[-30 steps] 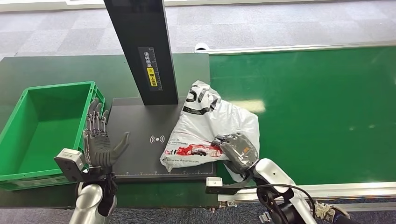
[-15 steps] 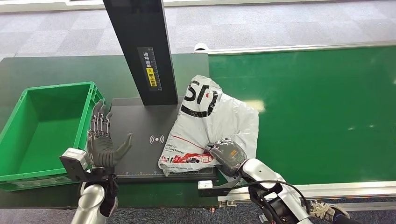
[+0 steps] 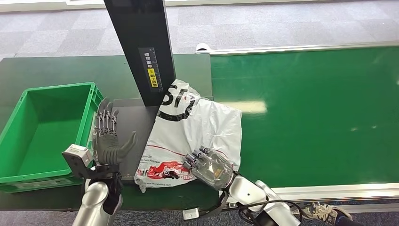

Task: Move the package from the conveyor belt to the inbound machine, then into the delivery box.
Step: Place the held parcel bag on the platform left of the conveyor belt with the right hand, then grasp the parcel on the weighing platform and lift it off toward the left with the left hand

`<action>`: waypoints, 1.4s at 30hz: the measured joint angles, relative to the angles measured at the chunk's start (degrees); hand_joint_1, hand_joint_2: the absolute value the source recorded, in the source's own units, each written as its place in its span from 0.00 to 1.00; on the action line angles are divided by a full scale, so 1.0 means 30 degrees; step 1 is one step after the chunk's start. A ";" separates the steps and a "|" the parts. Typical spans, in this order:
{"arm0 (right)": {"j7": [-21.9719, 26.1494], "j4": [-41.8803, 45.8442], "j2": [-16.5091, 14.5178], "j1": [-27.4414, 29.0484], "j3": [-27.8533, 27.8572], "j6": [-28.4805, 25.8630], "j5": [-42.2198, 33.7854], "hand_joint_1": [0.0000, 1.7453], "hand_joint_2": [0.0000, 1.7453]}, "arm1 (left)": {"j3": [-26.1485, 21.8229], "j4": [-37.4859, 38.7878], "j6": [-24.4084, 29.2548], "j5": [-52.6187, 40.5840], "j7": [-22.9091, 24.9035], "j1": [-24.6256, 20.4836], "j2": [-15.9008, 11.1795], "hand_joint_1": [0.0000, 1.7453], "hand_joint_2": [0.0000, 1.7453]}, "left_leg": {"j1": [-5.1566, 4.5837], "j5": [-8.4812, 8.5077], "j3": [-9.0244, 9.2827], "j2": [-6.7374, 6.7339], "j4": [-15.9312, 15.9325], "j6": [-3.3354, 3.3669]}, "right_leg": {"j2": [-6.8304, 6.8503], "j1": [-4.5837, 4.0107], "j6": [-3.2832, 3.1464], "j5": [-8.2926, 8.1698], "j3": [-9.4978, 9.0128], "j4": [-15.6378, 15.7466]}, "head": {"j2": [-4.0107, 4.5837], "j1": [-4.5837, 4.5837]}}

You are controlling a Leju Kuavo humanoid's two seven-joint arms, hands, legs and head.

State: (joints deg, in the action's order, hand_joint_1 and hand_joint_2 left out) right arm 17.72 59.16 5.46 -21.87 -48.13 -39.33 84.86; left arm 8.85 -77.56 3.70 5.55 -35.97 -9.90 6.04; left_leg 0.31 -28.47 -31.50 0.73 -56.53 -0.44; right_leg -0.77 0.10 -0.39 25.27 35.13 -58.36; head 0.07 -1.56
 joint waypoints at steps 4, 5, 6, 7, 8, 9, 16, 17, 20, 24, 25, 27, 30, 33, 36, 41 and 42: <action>0.0599 0.0690 -0.0047 0.0155 -0.0162 -0.0082 -0.0093 1.00 1.00 | 0.0191 0.0393 -0.0118 0.0111 0.0004 -0.0372 -0.0053 0.00 1.00 | 0.0000 0.0001 0.0003 0.0000 0.0000 0.0000 | 0.0000 0.0001 0.0000 -0.0001 -0.0001 0.0000 | 0.0000 -0.0002; 0.0922 0.0774 -0.0053 0.0194 -0.0204 -0.0084 -0.0330 1.00 1.00 | 0.0239 0.0491 -0.0140 0.0144 0.0004 -0.0460 -0.0064 0.00 1.00 | 0.0000 0.0001 0.0004 0.0000 0.0000 0.0000 | 0.0000 0.0001 -0.0001 -0.0001 -0.0001 0.0000 | 0.0000 -0.0005; 0.1260 0.0812 -0.0056 0.0231 -0.0259 -0.0084 -0.0680 1.00 1.00 | 0.0295 0.0590 -0.0157 0.0193 0.0004 -0.0542 -0.0076 0.00 1.00 | 0.0000 0.0001 0.0004 0.0000 0.0000 0.0000 | 0.0000 0.0001 -0.0001 -0.0001 -0.0001 0.0000 | 0.0000 -0.0004; 0.1552 0.0825 -0.0058 0.0263 -0.0315 -0.0084 -0.1029 1.00 1.00 | 0.0350 0.0681 -0.0177 0.0240 0.0004 -0.0613 -0.0089 0.00 1.00 | 0.0000 0.0001 0.0004 0.0001 0.0000 -0.0001 | 0.0000 0.0001 -0.0001 -0.0001 -0.0001 -0.0001 | 0.0000 -0.0004; 0.1757 0.0825 -0.0058 0.0289 -0.0372 -0.0076 -0.1322 0.94 1.00 | 0.0398 0.0776 -0.0193 0.0288 0.0004 -0.0674 -0.0102 0.00 1.00 | 0.0000 0.0001 0.0003 0.0001 0.0000 -0.0001 | 0.0000 0.0000 -0.0001 -0.0001 0.0000 -0.0001 | 0.0000 -0.0005; 0.1878 0.0822 -0.0058 0.0306 -0.0425 -0.0051 -0.1552 0.70 1.00 | 0.0437 0.0869 -0.0206 0.0324 0.0004 -0.0720 -0.0115 0.00 1.00 | 0.0001 0.0001 0.0003 0.0001 0.0000 -0.0001 | -0.0001 0.0000 -0.0001 -0.0001 0.0000 -0.0001 | 0.0000 -0.0002; 0.1854 0.0392 -0.0082 0.0294 -0.0517 0.0974 -0.2187 0.00 1.00 | 0.0623 0.1140 -0.0233 0.0353 0.0004 -0.0755 -0.0229 0.00 1.00 | 0.0000 0.0000 -0.0004 0.0000 0.0000 0.0000 | 0.0000 0.0000 0.0000 0.0000 0.0000 -0.0001 | 0.0000 -0.0002; 0.1823 0.0296 -0.0087 0.0294 -0.0514 0.1118 -0.2251 0.00 1.00 | 0.0629 0.1142 -0.0235 0.0355 0.0003 -0.0749 -0.0244 0.00 1.00 | 0.0000 0.0000 -0.0004 0.0000 0.0000 0.0000 | 0.0000 0.0001 0.0000 0.0000 0.0000 0.0000 | 0.0000 0.0000; 0.1752 0.0049 -0.0095 0.0294 -0.0510 0.1284 -0.2308 0.00 1.00 | 0.0634 0.1142 -0.0239 0.0353 0.0004 -0.0728 -0.0288 0.00 1.00 | 0.0000 0.0001 -0.0003 0.0001 0.0000 0.0000 | 0.0001 0.0001 0.0000 0.0000 0.0000 -0.0001 | 0.0000 0.0000; 0.2087 -0.0115 -0.0102 0.0306 -0.0441 0.1245 -0.3123 0.00 1.00 | 0.0645 0.1142 -0.0282 0.0352 0.0004 -0.0713 -0.0333 0.00 1.00 | 0.0000 0.0001 -0.0001 0.0000 0.0000 -0.0001 | 0.0001 0.0000 0.0000 0.0000 0.0000 -0.0001 | 0.0000 -0.0004; 0.2545 -0.0117 -0.0116 0.0331 -0.0370 0.1291 -0.3977 0.00 1.00 | 0.0645 0.1142 -0.0304 0.0352 0.0004 -0.0704 -0.0341 0.00 1.00 | 0.0001 0.0001 -0.0001 0.0000 0.0000 -0.0001 | 0.0001 0.0000 0.0000 0.0000 0.0000 -0.0001 | 0.0000 -0.0002; 0.3758 0.0033 -0.0177 0.0440 -0.0122 0.1656 -0.6199 0.00 1.00 | 0.0641 0.1142 -0.0342 0.0352 0.0003 -0.0682 -0.0346 0.00 1.00 | 0.0001 0.0001 -0.0001 0.0001 0.0000 -0.0001 | 0.0001 0.0000 0.0000 0.0000 0.0000 -0.0002 | 0.0000 -0.0002; 0.4744 0.0441 -0.0273 0.0606 0.0210 0.2314 -0.7975 0.00 1.00 | 0.0641 0.1142 -0.0364 0.0352 0.0003 -0.0670 -0.0346 0.00 1.00 | 0.0001 0.0001 -0.0002 0.0000 0.0000 -0.0001 | 0.0000 0.0000 0.0000 0.0000 0.0000 -0.0002 | 0.0000 -0.0002; 0.5159 0.0714 -0.0326 0.0713 0.0453 0.2693 -0.8737 0.00 1.00 | 0.0641 0.1142 -0.0370 0.0352 0.0004 -0.0664 -0.0346 0.00 1.00 | 0.0001 0.0001 -0.0002 0.0000 0.0000 -0.0001 | 0.0001 0.0000 0.0000 0.0000 0.0000 -0.0001 | 0.0000 0.0000; 0.6547 0.1397 -0.0406 0.1018 0.0929 0.4427 -1.2547 0.00 1.00 | 0.0640 0.1136 -0.0368 0.0352 0.0004 -0.0647 -0.0348 0.00 1.00 | 0.0000 0.0001 -0.0003 0.0001 0.0000 0.0000 | 0.0002 0.0001 0.0000 0.0000 -0.0001 -0.0001 | 0.0000 -0.0002; 0.7342 0.4220 -0.0308 0.1626 0.2712 1.1813 -2.4838 0.00 1.00 | 0.0630 0.0967 -0.0290 0.0437 0.0049 -0.0363 -0.0381 0.00 1.00 | 0.0000 0.0000 -0.0001 0.0001 0.0000 -0.0001 | 0.0001 0.0001 0.0000 0.0000 0.0001 -0.0001 | 0.0000 -0.0005; 0.7382 0.4592 -0.0304 0.1717 0.3362 1.3317 -2.6655 0.00 1.00 | 0.0625 0.0898 -0.0308 0.0512 0.0097 -0.0254 -0.0392 0.00 1.00 | 0.0000 0.0000 -0.0002 0.0001 0.0000 0.0000 | 0.0002 0.0001 0.0000 0.0000 0.0000 0.0000 | 0.0000 -0.0005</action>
State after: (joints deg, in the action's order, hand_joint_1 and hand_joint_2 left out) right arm 39.87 72.94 4.55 -16.72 -38.04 0.62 4.90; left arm 10.73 -74.87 2.78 7.08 -35.68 -10.66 4.87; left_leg 0.31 -28.47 -31.50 0.73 -56.53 -0.44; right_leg -0.77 0.11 -0.39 25.27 35.13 -58.37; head 0.07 -1.57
